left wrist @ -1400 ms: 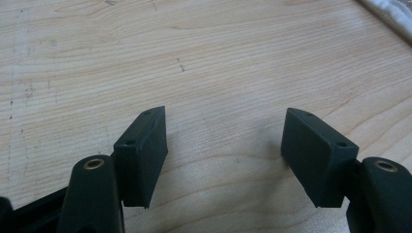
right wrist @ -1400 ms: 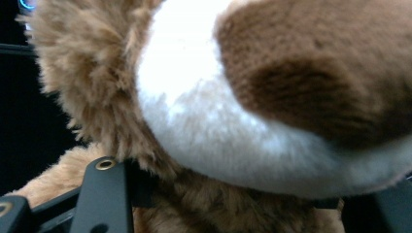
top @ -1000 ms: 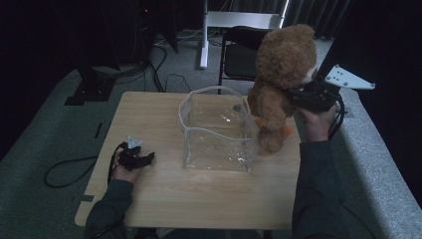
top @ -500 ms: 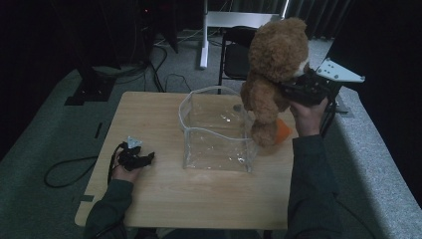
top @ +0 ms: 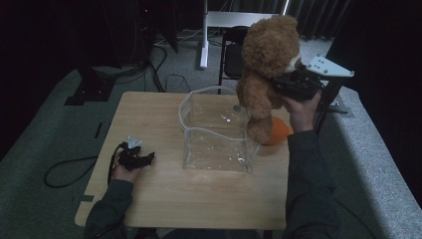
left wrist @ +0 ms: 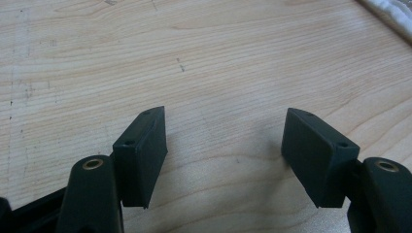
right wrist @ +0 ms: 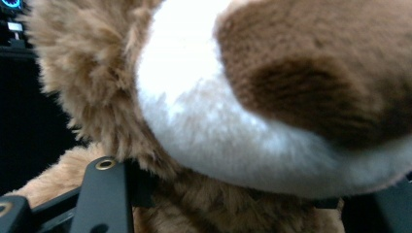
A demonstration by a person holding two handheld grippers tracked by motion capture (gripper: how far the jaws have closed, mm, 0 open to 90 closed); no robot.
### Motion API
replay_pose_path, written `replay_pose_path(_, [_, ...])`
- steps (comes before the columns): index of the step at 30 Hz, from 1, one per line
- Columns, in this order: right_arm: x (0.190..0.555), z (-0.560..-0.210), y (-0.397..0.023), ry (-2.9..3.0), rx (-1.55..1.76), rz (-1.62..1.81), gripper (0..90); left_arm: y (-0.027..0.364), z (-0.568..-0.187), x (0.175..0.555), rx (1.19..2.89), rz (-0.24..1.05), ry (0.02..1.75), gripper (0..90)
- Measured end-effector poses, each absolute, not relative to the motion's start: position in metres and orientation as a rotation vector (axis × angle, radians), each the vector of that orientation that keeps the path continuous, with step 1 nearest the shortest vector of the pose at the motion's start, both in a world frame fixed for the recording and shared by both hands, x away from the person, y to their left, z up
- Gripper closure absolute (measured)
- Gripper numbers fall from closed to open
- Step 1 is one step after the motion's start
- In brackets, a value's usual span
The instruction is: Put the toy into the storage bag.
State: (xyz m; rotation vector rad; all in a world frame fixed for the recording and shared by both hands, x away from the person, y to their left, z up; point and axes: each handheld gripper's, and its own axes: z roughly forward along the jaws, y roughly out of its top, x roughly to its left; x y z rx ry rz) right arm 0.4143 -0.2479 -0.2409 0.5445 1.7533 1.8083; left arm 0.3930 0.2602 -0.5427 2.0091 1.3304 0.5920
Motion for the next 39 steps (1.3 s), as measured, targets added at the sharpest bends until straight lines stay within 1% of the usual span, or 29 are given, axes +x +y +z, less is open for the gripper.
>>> replay_pose_path(27, [0.443, -0.247, -0.218, 1.799, 0.530, 1.819, 36.8, 0.260, -0.543, 0.393, 2.009, 0.592, 1.330, 33.6])
replay_pose_path(39, [0.449, -0.248, -0.207, 1.819, 0.484, 1.833, 36.8, 0.260, -0.543, 0.393, 2.011, 0.594, 1.330, 33.6])
